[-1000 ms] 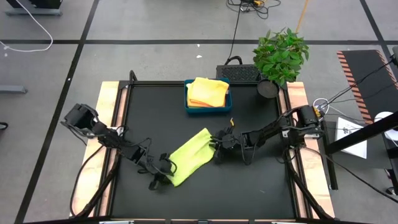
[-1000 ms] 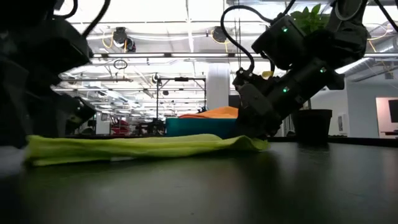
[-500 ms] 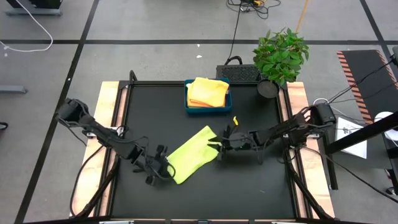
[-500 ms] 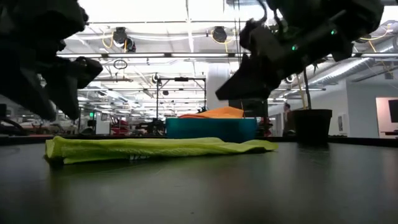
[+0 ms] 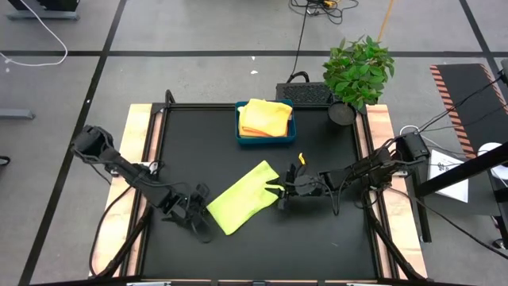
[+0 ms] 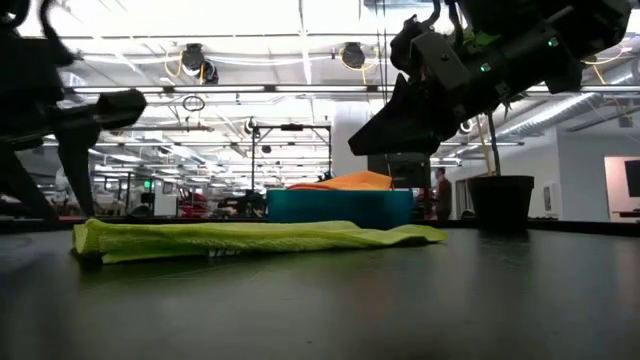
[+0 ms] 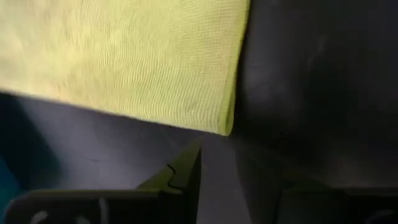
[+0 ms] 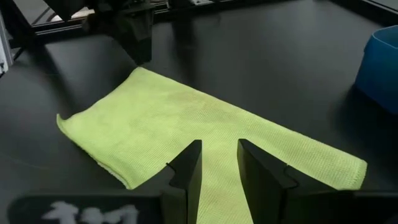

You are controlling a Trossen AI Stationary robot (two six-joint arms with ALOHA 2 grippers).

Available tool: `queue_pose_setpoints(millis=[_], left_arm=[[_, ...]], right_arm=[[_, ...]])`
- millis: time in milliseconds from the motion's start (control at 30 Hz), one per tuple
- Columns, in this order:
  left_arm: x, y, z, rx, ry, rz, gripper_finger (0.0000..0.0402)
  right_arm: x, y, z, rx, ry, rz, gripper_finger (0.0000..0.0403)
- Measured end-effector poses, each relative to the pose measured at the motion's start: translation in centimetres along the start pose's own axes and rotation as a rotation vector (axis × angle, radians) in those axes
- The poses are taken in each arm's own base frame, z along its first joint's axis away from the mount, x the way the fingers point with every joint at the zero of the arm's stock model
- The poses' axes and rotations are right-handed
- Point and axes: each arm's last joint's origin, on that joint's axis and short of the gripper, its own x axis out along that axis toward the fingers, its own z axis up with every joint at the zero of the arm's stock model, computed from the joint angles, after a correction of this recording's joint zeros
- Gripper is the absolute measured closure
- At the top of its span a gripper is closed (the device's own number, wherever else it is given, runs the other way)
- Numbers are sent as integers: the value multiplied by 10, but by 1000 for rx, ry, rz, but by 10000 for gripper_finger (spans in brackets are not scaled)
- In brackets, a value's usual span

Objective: Fold microfiber towels
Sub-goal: Fold the green microfiber towel

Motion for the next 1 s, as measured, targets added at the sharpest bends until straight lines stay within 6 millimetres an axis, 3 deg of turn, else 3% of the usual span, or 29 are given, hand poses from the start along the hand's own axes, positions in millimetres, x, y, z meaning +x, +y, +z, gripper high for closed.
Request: queue_pose_setpoints(millis=[300,733,1000], left_arm=[[5,-8,0,213,-34,56,300],[25,-16,4,505,63,152,300],[22,-25,15,564,-12,245,300]], right_arm=[[0,0,0,-2,-3,1,310],[-2,5,0,-5,-13,25,310],[1,13,-10,-14,18,40,310]])
